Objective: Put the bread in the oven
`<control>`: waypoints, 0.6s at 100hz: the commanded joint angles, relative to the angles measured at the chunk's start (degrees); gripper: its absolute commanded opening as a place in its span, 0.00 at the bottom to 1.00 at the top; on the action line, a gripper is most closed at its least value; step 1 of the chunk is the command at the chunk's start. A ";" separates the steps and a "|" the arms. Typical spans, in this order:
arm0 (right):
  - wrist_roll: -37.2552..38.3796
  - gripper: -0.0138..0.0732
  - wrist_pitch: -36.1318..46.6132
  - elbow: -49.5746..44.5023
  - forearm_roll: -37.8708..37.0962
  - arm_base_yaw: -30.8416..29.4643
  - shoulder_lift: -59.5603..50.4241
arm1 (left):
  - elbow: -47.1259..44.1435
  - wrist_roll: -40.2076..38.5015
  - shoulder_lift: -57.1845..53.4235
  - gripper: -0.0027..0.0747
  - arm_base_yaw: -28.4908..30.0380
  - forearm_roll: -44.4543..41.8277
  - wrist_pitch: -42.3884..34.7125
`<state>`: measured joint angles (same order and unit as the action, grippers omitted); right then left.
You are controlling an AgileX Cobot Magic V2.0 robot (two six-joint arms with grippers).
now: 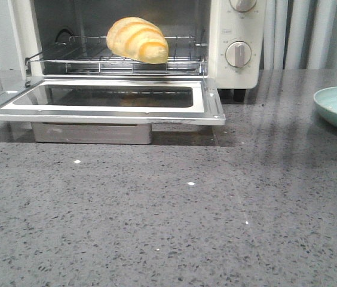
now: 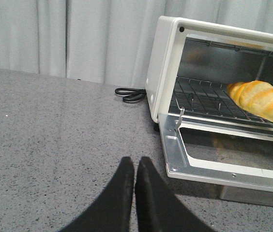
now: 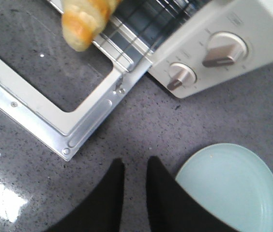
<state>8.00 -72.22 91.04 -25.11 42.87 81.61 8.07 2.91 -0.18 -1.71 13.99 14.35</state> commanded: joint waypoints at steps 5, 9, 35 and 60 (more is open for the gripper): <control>1.05 0.26 -3.16 -2.82 -2.66 -1.62 -6.75 | 0.59 -0.03 -1.45 0.01 0.01 1.25 -5.01; 1.18 0.26 -3.16 -4.32 -2.66 -2.04 -8.45 | 0.19 -0.03 -1.45 0.01 0.01 1.25 -5.08; 3.92 0.26 -3.16 -13.61 -2.75 -4.31 -19.15 | -3.48 -0.03 -1.45 0.01 0.01 1.25 -11.49; 8.35 0.26 -3.16 -22.81 -2.75 -8.08 -30.05 | -5.47 -0.03 -1.45 0.01 0.01 2.36 -11.63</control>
<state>14.48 -72.22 69.57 -25.33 36.22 55.58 1.55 2.91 -0.18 -1.71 14.81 7.58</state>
